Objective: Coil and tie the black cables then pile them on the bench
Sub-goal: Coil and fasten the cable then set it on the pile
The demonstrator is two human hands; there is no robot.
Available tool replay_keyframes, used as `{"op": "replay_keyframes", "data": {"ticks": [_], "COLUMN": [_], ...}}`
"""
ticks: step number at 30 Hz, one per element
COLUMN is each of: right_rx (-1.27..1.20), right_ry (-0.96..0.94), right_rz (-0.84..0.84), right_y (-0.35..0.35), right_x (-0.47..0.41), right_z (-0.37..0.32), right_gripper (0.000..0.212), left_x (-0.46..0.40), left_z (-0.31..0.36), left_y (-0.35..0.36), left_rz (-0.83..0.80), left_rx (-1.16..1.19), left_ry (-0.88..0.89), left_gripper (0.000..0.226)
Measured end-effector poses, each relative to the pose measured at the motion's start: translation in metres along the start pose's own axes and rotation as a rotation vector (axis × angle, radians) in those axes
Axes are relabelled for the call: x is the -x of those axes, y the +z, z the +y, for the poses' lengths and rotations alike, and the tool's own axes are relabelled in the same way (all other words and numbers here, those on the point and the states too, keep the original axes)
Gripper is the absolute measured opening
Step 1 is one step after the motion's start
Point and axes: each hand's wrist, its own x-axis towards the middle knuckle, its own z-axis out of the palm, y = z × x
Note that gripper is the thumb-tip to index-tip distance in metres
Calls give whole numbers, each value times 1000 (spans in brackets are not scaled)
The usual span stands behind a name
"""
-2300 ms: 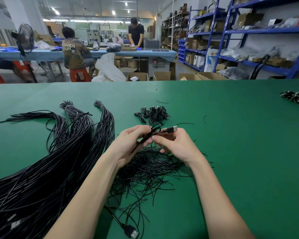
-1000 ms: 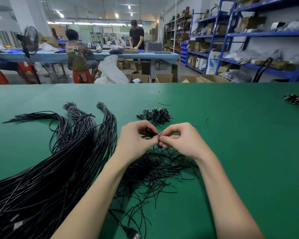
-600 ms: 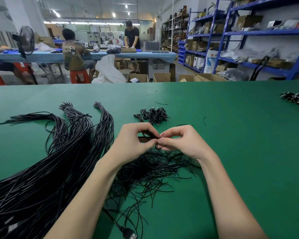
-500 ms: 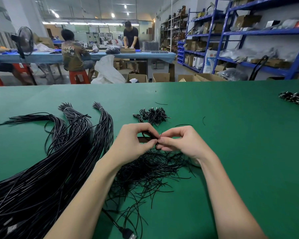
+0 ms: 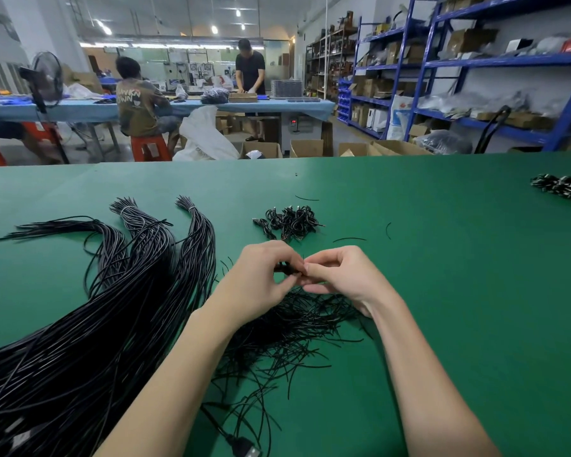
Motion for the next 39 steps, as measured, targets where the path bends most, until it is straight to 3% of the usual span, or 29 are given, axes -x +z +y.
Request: {"op": "replay_keyframes", "data": {"ticks": [4,7,11,14,17,23,27,31,33,36,37,39], "right_rx": [110,279,367,327,386,489,447,228,22,-517,-690,-841], "right_ry": [-32,-134,-332,-443,-516,-624,-500,-261,-111,230,325,400], "right_rz": [38,145,248,192,138,214,241,206,185,85,38,-54], "right_y": [5,13,17,19,21,19,21,20,20,21,21,22], "right_x": [-4,-6,-3,0,2,1,1,-2,-3,0,1,2], "right_z": [5,10,8,5,4,6,4,0,-1,0,1,1], "right_gripper": [8,6,11,15,16,13,14,11,8,9,8,8], "left_x": [1,2,-2,-6,-1,0,1,3,4,2,1,-1], "left_z": [-6,-7,-5,-16,-20,-22,-19,-17,-14,-12,-13,-14], "left_y": [6,9,5,-4,-6,-16,-13,-10,-8,-7,-7,-8], "left_rz": [-37,31,106,104,-76,-56,39,108,146,201,204,182], "left_rx": [-80,-7,527,1005,1028,1148,1046,660,493,134,69,141], "left_ry": [34,-37,-421,-801,-900,-973,-851,-545,-363,-25,22,-73], "left_gripper": [12,17,24,38,41,42,41,18,19,19,18,17]}}
